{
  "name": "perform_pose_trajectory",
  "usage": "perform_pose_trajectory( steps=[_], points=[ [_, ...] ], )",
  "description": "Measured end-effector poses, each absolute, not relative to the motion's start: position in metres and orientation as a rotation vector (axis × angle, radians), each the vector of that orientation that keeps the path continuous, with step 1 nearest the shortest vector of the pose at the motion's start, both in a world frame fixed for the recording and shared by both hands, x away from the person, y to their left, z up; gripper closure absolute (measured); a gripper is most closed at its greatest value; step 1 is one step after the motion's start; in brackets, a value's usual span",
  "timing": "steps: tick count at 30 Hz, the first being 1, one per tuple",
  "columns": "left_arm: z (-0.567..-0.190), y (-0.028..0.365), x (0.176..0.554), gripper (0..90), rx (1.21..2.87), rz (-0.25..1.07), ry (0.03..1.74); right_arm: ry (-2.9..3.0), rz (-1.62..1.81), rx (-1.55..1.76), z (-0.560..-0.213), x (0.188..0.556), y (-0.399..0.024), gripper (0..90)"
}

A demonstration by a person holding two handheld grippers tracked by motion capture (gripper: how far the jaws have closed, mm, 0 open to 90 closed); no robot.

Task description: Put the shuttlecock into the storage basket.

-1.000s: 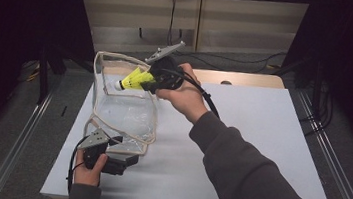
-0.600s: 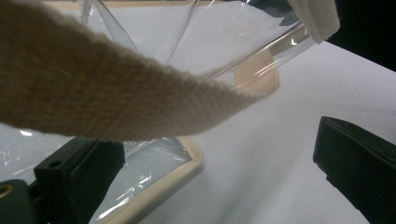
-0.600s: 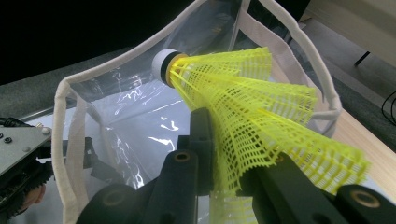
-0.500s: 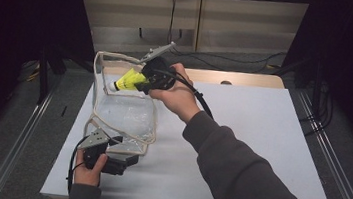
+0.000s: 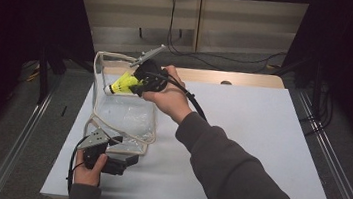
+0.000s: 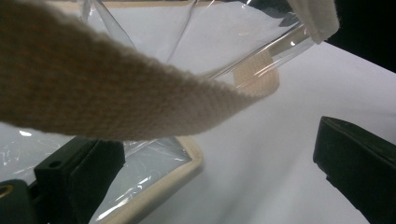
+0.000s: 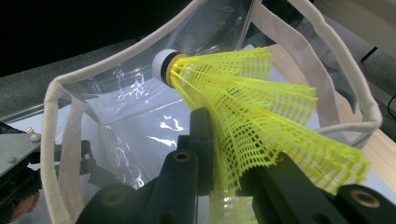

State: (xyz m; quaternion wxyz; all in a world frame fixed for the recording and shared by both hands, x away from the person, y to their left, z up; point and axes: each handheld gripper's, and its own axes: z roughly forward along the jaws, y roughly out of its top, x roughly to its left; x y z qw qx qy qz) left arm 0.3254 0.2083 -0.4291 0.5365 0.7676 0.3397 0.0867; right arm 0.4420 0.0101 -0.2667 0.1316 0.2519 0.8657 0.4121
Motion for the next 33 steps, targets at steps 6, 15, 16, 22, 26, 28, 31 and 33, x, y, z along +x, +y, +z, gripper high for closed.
perform_pose_trajectory(
  steps=[6, 15, 16, 22, 26, 28, 31, 33],
  points=[
    [-0.429, 0.208, 0.325, 1.9, 1.824, 0.202, 0.808, 2.519, 1.179, 0.727, -0.270, 0.443, 0.016, 82.4],
    [-0.429, 0.208, 0.326, 1.9, 1.820, 0.202, 0.810, 2.526, 1.154, 0.732, -0.274, 0.446, 0.025, 82.4],
    [-0.429, 0.208, 0.326, 1.9, 1.820, 0.202, 0.810, 2.531, 1.155, 0.731, -0.275, 0.446, 0.026, 82.4],
    [-0.430, 0.208, 0.325, 1.9, 1.818, 0.203, 0.811, 2.530, 1.139, 0.743, -0.279, 0.450, 0.031, 82.4],
    [-0.430, 0.208, 0.326, 1.9, 1.818, 0.203, 0.810, 2.526, 1.137, 0.753, -0.281, 0.452, 0.033, 82.4],
    [-0.430, 0.208, 0.326, 1.9, 1.819, 0.206, 0.809, 2.529, 1.135, 0.756, -0.282, 0.453, 0.035, 82.4],
    [-0.430, 0.208, 0.326, 1.9, 1.817, 0.203, 0.811, 2.531, 1.130, 0.758, -0.284, 0.455, 0.037, 82.3],
    [-0.429, 0.208, 0.325, 1.9, 1.817, 0.203, 0.813, 2.532, 1.118, 0.760, -0.284, 0.455, 0.038, 82.3]
  ],
)
